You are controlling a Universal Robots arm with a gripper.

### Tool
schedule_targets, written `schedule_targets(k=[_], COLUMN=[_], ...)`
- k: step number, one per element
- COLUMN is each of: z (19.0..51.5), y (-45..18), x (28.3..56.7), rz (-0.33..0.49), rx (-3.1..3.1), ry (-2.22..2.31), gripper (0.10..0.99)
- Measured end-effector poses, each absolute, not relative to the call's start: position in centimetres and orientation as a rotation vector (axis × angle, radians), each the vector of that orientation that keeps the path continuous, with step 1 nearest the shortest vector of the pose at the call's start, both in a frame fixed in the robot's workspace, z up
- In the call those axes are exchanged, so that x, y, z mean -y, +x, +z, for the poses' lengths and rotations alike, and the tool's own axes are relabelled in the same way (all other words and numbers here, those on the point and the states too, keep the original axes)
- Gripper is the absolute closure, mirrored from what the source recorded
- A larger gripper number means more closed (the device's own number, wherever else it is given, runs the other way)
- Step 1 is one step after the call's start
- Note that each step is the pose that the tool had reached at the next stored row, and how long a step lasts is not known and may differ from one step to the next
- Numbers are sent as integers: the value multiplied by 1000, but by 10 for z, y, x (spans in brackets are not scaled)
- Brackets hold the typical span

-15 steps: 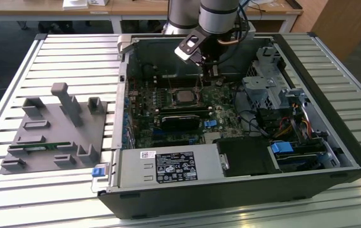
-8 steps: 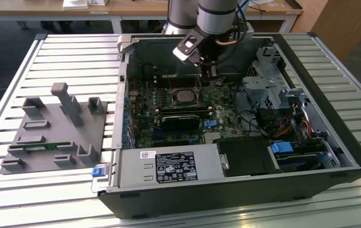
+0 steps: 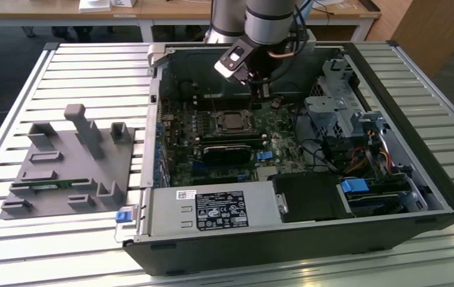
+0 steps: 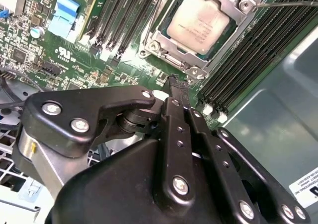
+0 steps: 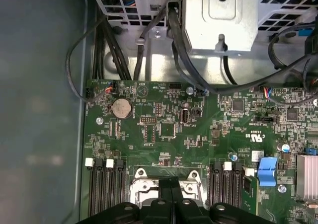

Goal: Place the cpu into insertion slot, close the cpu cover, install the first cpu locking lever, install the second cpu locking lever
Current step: 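Close the cpu cover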

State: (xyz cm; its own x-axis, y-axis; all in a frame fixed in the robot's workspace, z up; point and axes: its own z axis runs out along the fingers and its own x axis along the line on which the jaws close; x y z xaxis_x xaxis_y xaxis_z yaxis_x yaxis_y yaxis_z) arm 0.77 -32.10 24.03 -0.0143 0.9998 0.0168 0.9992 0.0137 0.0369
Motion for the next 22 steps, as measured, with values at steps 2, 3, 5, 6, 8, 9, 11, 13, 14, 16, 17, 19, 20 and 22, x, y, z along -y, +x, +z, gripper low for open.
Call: schedule_targets(k=[2, 3, 5, 6, 8, 9, 11, 13, 14, 16, 17, 19, 20, 22], z=[239, 238, 236, 236, 235, 235, 234, 234, 234, 234, 234, 234, 234, 234], y=[7, 7, 6, 5, 4, 4, 3, 2, 2, 2, 2, 2, 1, 1], x=[322, 323, 323, 324, 324, 324, 324, 324, 324, 324, 324, 324, 324, 324], rz=[59, 59, 59, 59, 58, 58, 57, 57, 57, 57, 57, 58, 57, 57], rx=[-2227, -2226, -2225, -2225, -2226, -2226, -2226, -2226, -2226, -2226, -2226, -2226, -2226, -2226], ry=[2196, 2196, 2198, 2198, 2198, 2198, 2198, 2198, 2198, 2198, 2198, 2198, 2198, 2198], gripper=[980, 980, 980, 980, 980, 980, 980, 980, 980, 980, 980, 980, 980, 980])
